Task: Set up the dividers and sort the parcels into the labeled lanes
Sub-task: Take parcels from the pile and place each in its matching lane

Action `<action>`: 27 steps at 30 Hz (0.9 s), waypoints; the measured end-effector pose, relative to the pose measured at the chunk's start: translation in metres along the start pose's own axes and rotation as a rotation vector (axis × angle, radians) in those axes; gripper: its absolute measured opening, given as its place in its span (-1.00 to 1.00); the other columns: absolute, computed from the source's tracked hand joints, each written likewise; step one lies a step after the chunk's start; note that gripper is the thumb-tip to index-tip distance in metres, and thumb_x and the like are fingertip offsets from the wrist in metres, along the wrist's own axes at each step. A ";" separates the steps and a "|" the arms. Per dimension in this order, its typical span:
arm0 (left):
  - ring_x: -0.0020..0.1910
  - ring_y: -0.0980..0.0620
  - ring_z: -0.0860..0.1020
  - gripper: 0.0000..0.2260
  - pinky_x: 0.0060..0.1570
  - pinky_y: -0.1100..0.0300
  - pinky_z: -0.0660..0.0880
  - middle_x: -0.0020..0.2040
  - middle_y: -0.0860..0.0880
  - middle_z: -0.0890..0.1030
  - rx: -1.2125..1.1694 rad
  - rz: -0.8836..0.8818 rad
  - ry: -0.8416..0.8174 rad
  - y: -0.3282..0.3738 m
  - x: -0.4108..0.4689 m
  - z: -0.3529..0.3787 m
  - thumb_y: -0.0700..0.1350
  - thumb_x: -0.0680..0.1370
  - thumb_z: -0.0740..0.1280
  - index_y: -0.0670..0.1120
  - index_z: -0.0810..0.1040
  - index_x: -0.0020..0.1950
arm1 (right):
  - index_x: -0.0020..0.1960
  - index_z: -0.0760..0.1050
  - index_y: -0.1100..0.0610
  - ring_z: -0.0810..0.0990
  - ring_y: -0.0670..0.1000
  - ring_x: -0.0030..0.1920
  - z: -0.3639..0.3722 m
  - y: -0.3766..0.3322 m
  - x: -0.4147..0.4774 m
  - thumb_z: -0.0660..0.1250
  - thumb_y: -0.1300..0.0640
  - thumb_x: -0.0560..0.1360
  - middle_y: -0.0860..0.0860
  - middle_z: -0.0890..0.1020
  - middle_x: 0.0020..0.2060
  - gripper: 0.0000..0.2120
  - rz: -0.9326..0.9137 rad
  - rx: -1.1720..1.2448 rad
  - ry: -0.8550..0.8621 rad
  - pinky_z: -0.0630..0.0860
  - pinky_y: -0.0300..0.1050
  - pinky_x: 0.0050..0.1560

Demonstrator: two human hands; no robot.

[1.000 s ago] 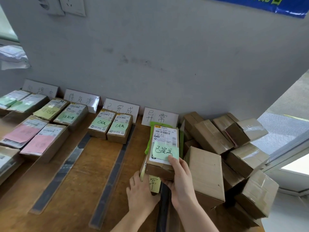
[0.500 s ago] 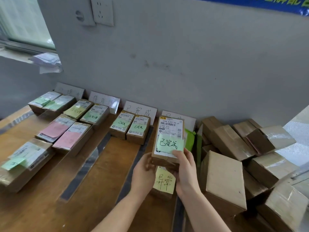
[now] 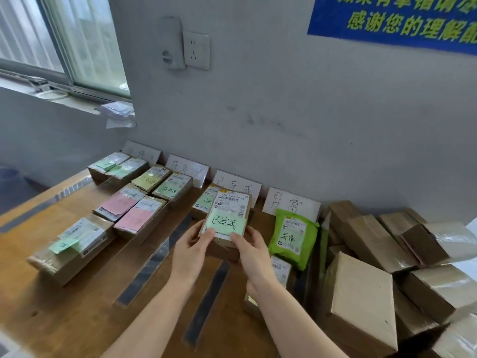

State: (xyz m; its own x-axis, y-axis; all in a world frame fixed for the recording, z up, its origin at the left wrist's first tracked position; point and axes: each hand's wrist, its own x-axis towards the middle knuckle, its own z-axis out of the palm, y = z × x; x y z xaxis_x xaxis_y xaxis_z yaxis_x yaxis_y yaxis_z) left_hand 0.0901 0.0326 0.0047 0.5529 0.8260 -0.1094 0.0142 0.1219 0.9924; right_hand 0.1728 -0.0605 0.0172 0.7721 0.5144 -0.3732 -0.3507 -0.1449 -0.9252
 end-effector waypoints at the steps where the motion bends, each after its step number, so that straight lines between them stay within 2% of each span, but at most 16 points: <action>1: 0.06 0.13 0.60 -0.80 -0.11 0.32 0.55 0.04 0.07 0.67 0.008 -0.009 0.021 -0.002 0.007 -0.007 -0.07 0.59 0.34 0.07 0.56 0.21 | 0.43 0.34 -0.04 0.60 -0.07 0.07 0.008 0.001 0.005 0.38 0.02 0.55 -0.07 0.62 0.11 -0.52 0.015 -0.020 -0.004 0.61 -0.12 0.02; 4: 0.07 0.15 0.57 -0.80 -0.07 0.31 0.50 0.06 0.11 0.63 0.136 -0.002 0.043 -0.011 0.029 -0.029 -0.07 0.62 0.31 0.07 0.52 0.24 | 0.43 0.35 -0.03 0.61 -0.01 0.12 0.036 0.011 0.022 0.40 0.03 0.54 -0.05 0.63 0.14 -0.50 0.097 -0.047 -0.005 0.62 0.05 0.13; 8: 0.17 0.04 0.47 -0.65 0.02 0.25 0.46 0.27 -0.07 0.52 0.514 0.017 0.023 -0.032 0.063 -0.057 -0.04 0.65 0.23 -0.04 0.42 0.43 | 0.43 0.35 -0.01 0.55 0.06 0.22 0.070 0.036 0.046 0.38 0.06 0.54 -0.01 0.60 0.22 -0.52 0.215 -0.069 0.028 0.52 0.14 0.27; 11: 0.19 0.00 0.46 -0.63 0.01 0.19 0.52 0.25 -0.08 0.46 0.660 -0.007 -0.017 -0.050 0.085 -0.072 -0.08 0.65 0.22 -0.08 0.39 0.46 | 0.46 0.32 0.00 0.54 0.09 0.25 0.093 0.060 0.060 0.37 0.06 0.54 0.01 0.58 0.26 -0.49 0.292 -0.083 0.059 0.51 0.18 0.28; 14: 0.20 -0.04 0.46 -0.66 0.10 0.03 0.56 0.21 -0.07 0.45 0.770 0.005 -0.105 -0.066 0.100 -0.080 -0.15 0.64 0.21 -0.10 0.42 0.42 | 0.49 0.29 0.00 0.52 0.10 0.25 0.108 0.076 0.070 0.34 0.08 0.56 0.03 0.53 0.32 -0.47 0.335 -0.109 0.084 0.54 0.14 0.24; 17: 0.26 -0.03 0.43 -0.65 0.14 0.06 0.54 0.26 -0.06 0.44 0.835 0.024 -0.162 -0.075 0.110 -0.085 -0.17 0.62 0.23 -0.08 0.41 0.41 | 0.53 0.24 0.02 0.46 0.10 0.32 0.117 0.083 0.079 0.31 0.12 0.59 0.04 0.46 0.39 -0.46 0.349 -0.139 0.114 0.50 0.11 0.29; 20: 0.33 -0.02 0.35 -0.54 0.21 0.14 0.46 0.37 -0.07 0.37 0.954 0.047 -0.226 -0.079 0.118 -0.087 -0.17 0.62 0.21 -0.04 0.25 0.52 | 0.52 0.28 0.02 0.44 0.09 0.35 0.124 0.091 0.090 0.32 0.14 0.58 0.02 0.45 0.41 -0.47 0.314 -0.197 0.150 0.48 0.09 0.32; 23: 0.36 -0.06 0.33 -0.43 0.24 0.09 0.44 0.41 -0.09 0.31 1.026 0.031 -0.282 -0.081 0.125 -0.090 -0.19 0.60 0.22 -0.01 0.10 0.58 | 0.49 0.32 -0.01 0.46 0.06 0.35 0.132 0.101 0.100 0.36 0.12 0.56 -0.02 0.48 0.39 -0.47 0.276 -0.247 0.171 0.48 0.09 0.33; 27: 0.35 -0.09 0.33 -0.33 0.23 0.02 0.47 0.40 -0.10 0.30 1.064 0.031 -0.333 -0.083 0.134 -0.093 -0.22 0.56 0.24 0.05 0.03 0.59 | 0.48 0.34 -0.03 0.50 0.03 0.31 0.139 0.108 0.104 0.35 0.13 0.56 -0.05 0.52 0.36 -0.49 0.245 -0.317 0.178 0.52 0.06 0.29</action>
State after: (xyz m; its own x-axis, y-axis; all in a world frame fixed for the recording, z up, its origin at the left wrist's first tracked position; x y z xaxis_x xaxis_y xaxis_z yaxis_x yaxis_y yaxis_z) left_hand 0.0855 0.1847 -0.0971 0.7592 0.6120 -0.2217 0.6145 -0.5615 0.5541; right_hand 0.1422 0.0948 -0.1119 0.7756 0.2828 -0.5644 -0.3763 -0.5107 -0.7730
